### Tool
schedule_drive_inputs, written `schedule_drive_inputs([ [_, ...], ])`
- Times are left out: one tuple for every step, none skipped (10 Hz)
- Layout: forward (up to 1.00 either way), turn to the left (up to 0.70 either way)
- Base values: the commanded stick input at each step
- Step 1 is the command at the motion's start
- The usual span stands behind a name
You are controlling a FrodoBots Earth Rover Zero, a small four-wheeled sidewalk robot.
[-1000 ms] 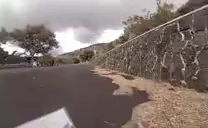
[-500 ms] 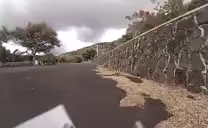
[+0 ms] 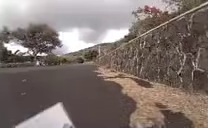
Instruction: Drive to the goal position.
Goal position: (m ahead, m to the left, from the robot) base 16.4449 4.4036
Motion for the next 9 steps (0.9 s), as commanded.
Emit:
schedule_drive_inputs([
  [1.00,0.00],
  [1.00,0.00],
  [1.00,0.00],
  [1.00,0.00],
  [1.00,0.00],
  [1.00,0.00],
  [1.00,0.00],
  [1.00,0.00],
  [1.00,0.00],
])
